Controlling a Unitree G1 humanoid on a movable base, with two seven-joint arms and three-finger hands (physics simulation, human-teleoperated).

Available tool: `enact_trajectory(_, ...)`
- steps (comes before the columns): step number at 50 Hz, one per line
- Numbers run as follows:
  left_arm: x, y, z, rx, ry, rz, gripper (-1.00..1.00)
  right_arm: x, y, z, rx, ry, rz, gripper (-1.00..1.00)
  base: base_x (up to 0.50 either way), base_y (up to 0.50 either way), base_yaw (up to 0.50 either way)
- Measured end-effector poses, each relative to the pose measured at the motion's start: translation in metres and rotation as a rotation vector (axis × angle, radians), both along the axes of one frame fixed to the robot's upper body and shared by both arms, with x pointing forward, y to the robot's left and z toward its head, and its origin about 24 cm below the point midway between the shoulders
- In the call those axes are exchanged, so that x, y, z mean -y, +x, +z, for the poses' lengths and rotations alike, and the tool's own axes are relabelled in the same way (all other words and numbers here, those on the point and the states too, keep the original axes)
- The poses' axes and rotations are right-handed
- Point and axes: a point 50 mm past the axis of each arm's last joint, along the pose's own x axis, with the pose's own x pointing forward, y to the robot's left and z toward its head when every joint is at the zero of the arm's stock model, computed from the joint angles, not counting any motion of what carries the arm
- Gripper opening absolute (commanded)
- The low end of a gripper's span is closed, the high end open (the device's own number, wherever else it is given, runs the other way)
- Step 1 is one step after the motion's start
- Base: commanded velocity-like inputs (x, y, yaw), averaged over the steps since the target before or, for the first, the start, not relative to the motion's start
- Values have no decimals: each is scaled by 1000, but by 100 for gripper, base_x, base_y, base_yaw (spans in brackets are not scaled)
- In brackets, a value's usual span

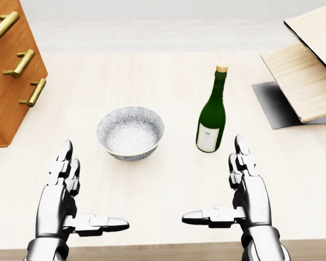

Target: Put the wine bottle on the wine rack.

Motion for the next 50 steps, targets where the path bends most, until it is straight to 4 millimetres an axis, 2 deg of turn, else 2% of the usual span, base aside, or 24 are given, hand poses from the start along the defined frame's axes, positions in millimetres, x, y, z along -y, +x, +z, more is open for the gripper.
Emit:
enact_trajectory(14, -13, -3, 8, 12, -6, 15, 100, 8, -5, 7, 34, 1, -1, 100, 0, 0, 0)
enact_trajectory(22, -19, -9, 25, 46, -4, 22, 100, 12, -8, 25, 68, 1, 0, 100, 0, 0, 0)
enact_trajectory(33, -22, -21, 59, 196, 14, 30, 100, 14, -20, 62, 229, 13, 4, 100, 0, 0, 0)
enact_trajectory(41, -22, -28, 73, 253, 29, 26, 100, 14, -27, 81, 314, 20, 5, 100, 0, -47, 0)
enact_trajectory(50, -21, -34, 78, 279, 35, 23, 100, 16, -32, 90, 357, 30, 3, 100, 0, -50, 0)
